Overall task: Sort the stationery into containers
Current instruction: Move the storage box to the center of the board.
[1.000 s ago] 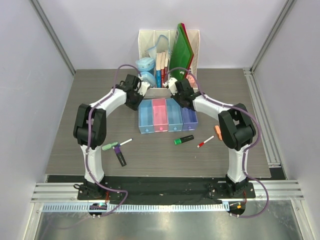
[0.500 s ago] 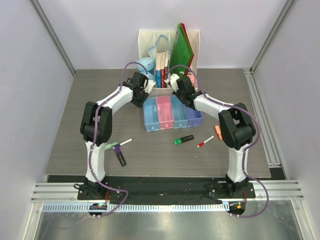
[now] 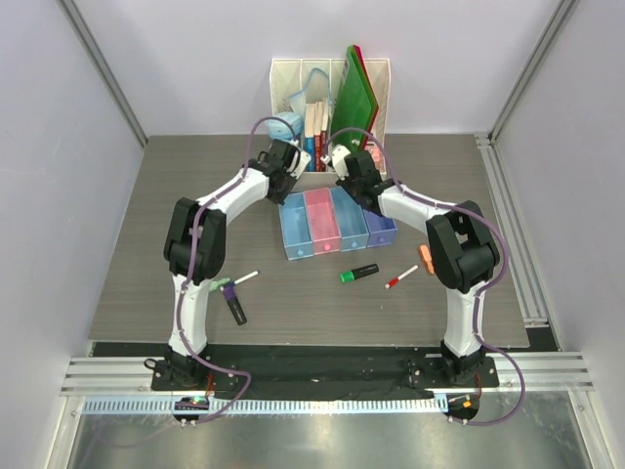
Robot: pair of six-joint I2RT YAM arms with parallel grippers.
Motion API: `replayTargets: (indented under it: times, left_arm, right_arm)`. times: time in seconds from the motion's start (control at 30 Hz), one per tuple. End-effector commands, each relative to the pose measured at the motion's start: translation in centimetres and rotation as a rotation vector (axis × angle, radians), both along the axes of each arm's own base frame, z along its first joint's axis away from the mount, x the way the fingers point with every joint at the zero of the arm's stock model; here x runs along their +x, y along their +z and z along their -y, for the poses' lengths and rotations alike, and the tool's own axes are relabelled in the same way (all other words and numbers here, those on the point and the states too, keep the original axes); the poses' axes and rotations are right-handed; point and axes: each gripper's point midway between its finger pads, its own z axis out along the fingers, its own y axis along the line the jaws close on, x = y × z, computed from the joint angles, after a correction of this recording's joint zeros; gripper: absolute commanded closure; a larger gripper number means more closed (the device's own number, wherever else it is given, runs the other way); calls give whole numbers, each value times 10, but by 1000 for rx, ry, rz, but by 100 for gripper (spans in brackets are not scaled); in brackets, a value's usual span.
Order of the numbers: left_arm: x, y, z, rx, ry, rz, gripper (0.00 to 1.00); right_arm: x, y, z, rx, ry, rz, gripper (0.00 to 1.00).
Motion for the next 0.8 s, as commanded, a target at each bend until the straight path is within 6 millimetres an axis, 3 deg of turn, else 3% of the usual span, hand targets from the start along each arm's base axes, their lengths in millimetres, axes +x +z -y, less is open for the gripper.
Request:
replayTargets:
  times: [0.0, 0.03, 0.07, 0.43, 0.5, 0.6, 0.63, 0.77]
  left_arm:
    - [-1, 29, 21, -52, -9, 90, 98]
    - [-2, 35, 19, -50, -7, 108, 99]
    - [-4, 55, 17, -65, -8, 145, 100]
    - [-23, 107, 2, -92, 24, 227, 100]
    - [-32, 108, 6, -129, 10, 202, 100]
    - [-55, 88, 23, -209, -45, 76, 100]
    - [-67, 83, 38, -274, -104, 14, 100]
    - [-90, 66, 54, -343, -173, -107, 100]
  right_arm:
    - [-13, 17, -26, 78, 88, 16, 92]
    - [-14, 19, -27, 79, 92, 19, 92]
    - [-15, 25, -26, 84, 92, 28, 92]
    - [-22, 14, -23, 80, 88, 5, 92]
    - [-21, 13, -23, 76, 87, 4, 92]
    - [-20, 14, -23, 75, 85, 8, 92]
    - [-20, 14, -23, 78, 85, 7, 92]
    - [-18, 12, -24, 77, 85, 6, 92]
